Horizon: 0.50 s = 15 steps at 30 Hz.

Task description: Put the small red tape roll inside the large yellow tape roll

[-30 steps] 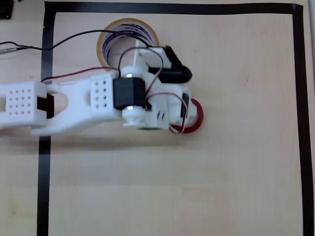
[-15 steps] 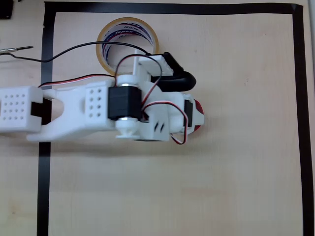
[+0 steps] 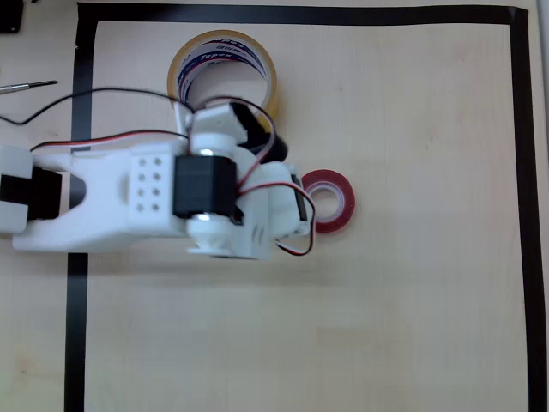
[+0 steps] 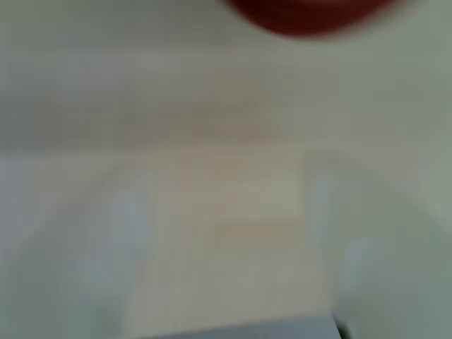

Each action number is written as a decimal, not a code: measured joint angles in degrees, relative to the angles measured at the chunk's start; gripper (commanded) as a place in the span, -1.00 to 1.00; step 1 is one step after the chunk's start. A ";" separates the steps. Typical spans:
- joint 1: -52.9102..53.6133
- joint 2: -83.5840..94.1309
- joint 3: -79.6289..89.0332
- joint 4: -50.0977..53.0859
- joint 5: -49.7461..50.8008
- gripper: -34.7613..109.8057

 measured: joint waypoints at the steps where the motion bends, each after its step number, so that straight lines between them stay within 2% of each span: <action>1: -0.35 0.00 0.00 0.00 -0.97 -0.34; 10: -3.78 -9.14 -15.38 0.00 -7.65 -0.34; 15: -6.68 -11.25 -18.63 -1.76 -8.79 -0.34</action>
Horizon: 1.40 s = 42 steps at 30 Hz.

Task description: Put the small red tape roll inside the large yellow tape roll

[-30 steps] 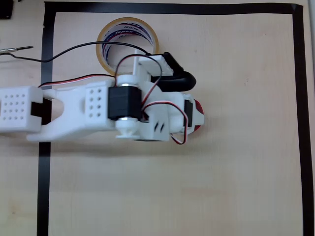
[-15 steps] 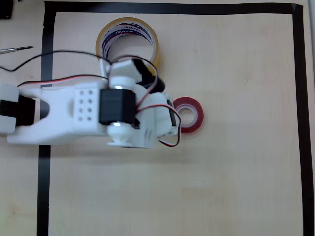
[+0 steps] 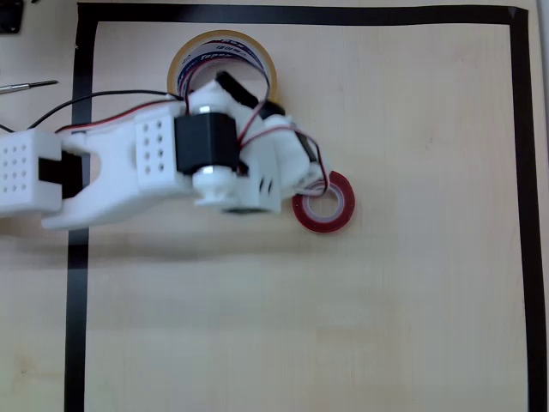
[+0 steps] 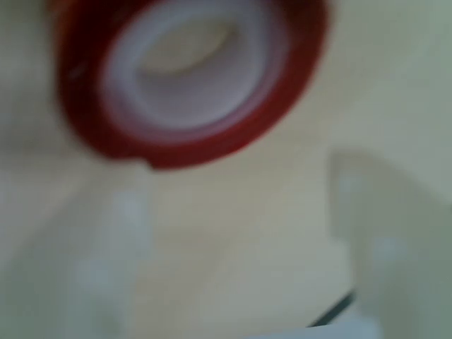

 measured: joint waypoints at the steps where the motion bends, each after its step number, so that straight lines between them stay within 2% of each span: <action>1: -0.18 -0.44 -0.18 -0.18 0.00 -0.33; 20: 2.64 -4.31 0.70 1.76 0.00 -0.31; 42: 3.25 -4.31 3.96 0.18 -4.75 -0.30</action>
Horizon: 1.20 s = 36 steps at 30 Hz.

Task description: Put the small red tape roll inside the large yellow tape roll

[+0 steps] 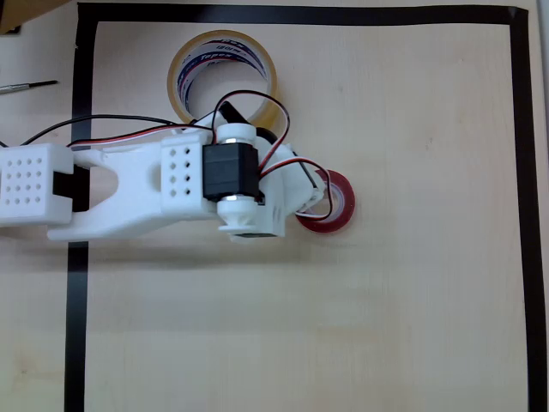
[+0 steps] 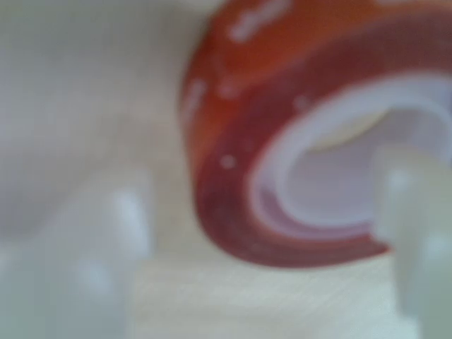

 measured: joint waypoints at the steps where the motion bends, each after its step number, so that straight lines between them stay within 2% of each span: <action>1: 0.00 -0.09 0.00 -0.35 0.00 -0.30; 13: 0.18 -3.34 1.05 -3.87 0.00 -0.33; 18: 0.53 -4.13 1.05 -3.60 0.00 -0.52; 30: 0.79 -3.60 1.05 -3.34 -1.05 -0.52; 36: 0.79 4.13 5.36 -1.23 -1.14 -0.52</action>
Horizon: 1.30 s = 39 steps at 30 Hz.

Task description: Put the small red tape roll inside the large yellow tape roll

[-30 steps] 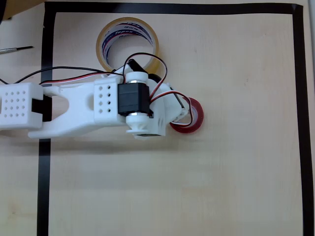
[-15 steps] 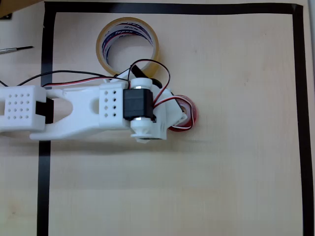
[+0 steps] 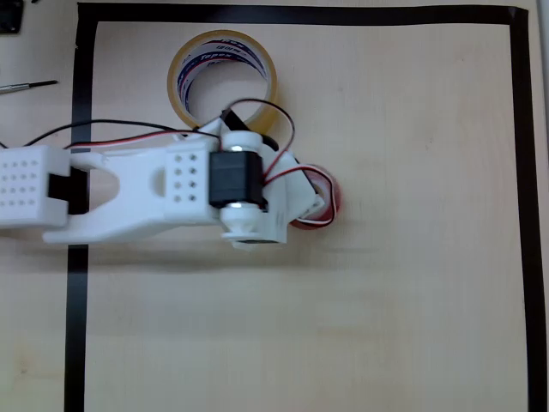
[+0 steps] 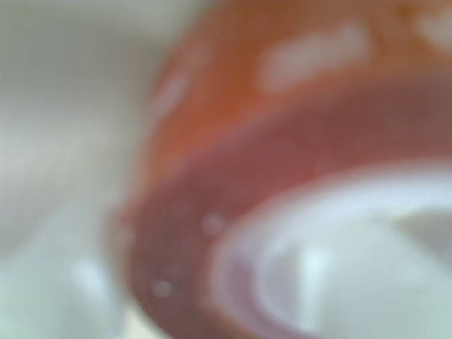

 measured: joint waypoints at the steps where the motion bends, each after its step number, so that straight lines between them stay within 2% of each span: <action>1: 0.00 2.02 0.44 0.70 0.00 -0.52; 9: -1.49 23.20 17.40 2.81 2.02 -0.52; 19: -11.60 42.71 37.53 2.81 10.55 -0.52; 33: -21.18 46.41 47.11 2.46 19.78 -0.52; 39: -23.47 46.41 55.63 -3.78 21.80 -0.52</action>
